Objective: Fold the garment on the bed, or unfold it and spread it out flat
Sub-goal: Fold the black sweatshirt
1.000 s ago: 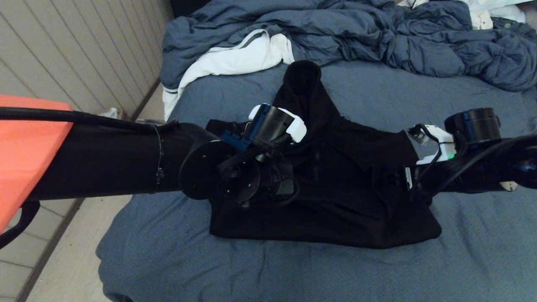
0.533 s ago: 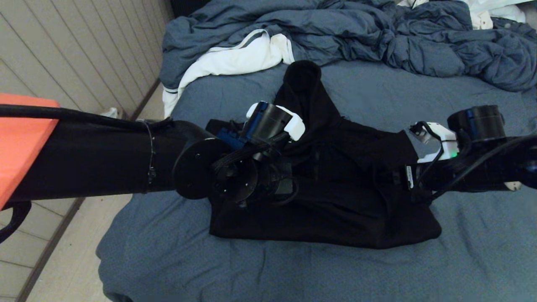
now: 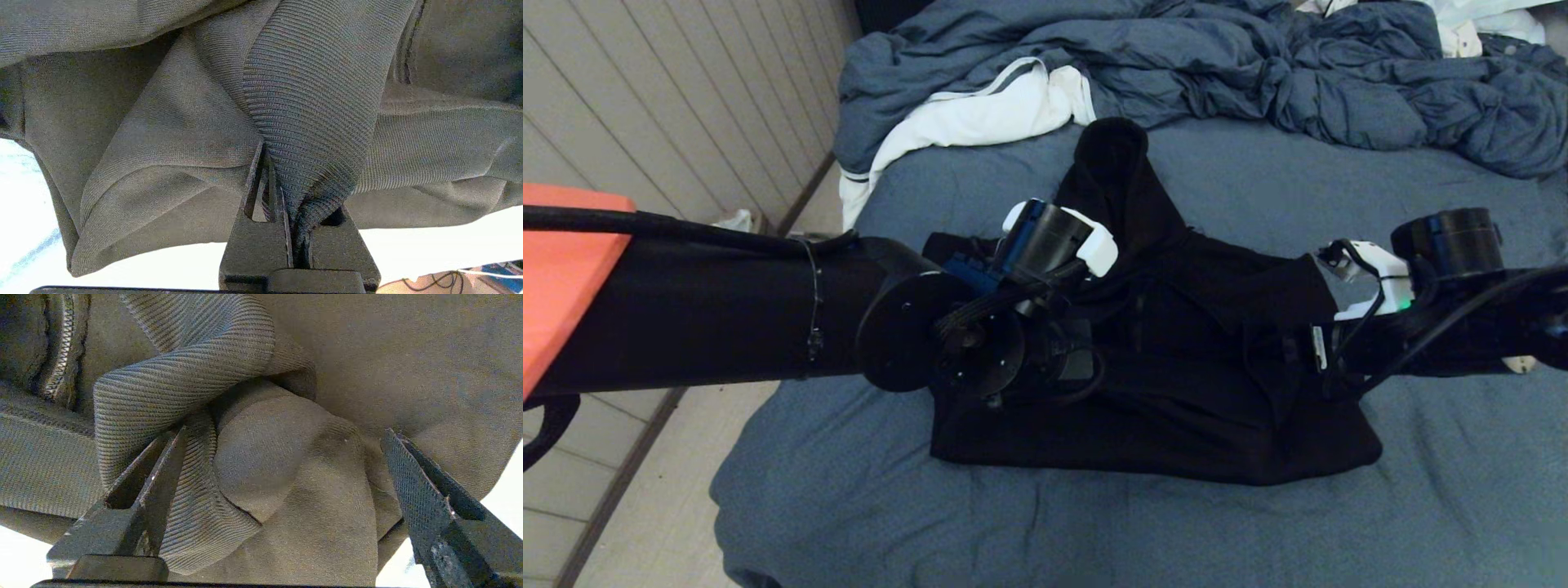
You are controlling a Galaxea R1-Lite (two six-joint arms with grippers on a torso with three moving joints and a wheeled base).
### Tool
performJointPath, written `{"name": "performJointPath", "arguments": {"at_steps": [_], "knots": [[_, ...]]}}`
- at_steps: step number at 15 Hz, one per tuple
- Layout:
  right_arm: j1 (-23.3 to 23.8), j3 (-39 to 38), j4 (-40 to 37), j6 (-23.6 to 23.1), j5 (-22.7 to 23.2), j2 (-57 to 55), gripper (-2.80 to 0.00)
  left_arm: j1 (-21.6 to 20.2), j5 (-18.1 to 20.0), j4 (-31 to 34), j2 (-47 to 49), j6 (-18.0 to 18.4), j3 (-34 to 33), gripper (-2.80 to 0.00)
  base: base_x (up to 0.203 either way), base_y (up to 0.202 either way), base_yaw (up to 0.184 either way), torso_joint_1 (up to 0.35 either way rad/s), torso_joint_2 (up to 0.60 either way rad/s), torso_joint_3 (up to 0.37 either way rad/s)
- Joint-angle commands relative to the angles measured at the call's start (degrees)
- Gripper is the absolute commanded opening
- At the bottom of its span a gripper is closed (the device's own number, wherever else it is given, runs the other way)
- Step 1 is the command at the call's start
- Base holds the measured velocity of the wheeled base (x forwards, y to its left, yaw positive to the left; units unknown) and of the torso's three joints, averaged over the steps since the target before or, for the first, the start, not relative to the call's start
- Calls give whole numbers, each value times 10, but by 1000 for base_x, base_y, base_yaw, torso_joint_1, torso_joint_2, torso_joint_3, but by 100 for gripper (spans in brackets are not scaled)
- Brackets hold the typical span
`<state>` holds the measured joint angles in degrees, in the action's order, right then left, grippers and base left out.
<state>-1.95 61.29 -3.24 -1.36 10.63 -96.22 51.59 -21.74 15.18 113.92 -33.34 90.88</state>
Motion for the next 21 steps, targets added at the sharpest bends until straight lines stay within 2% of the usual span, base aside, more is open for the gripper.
{"name": "performJointPath", "arguments": {"at_steps": [1, 2, 10, 13, 16, 18, 21], "knots": [[-1, 2, 0, 0, 1, -3, 0, 0, -1, 1, 0, -2, 0, -280, 0, 0, 0, 0, 0, 0], [0, -1, 1, 0, -1, -5, -280, 0, -1, 1, 0, -1, 0, -280, 0, 0, 0, 0, 0, 0], [1, 2, 0, 1, 3, 1, -280, 0, -2, 3, -2, -1, 0, -280, 0, 0, 0, 0, 0, 0], [1, -10, -1, 1, 2, 33, -280, 11, -5, 6, -30, -9, -13, -280, 0, 0, 0, 0, 0, 0], [0, -46, -2, -2, 2, 112, -280, 48, -27, 1, -97, -16, -89, -280, 0, 0, 0, 0, 0, 0], [0, -80, -4, -2, 1, 165, -280, 71, -37, -1, -146, -33, -150, -280, 0, 0, 0, 0, 0, 0], [3, -112, -6, -2, 0, 218, -280, 82, -43, 4, -203, -44, -179, -280, 0, 0, 0, 0, 0, 0]]}}
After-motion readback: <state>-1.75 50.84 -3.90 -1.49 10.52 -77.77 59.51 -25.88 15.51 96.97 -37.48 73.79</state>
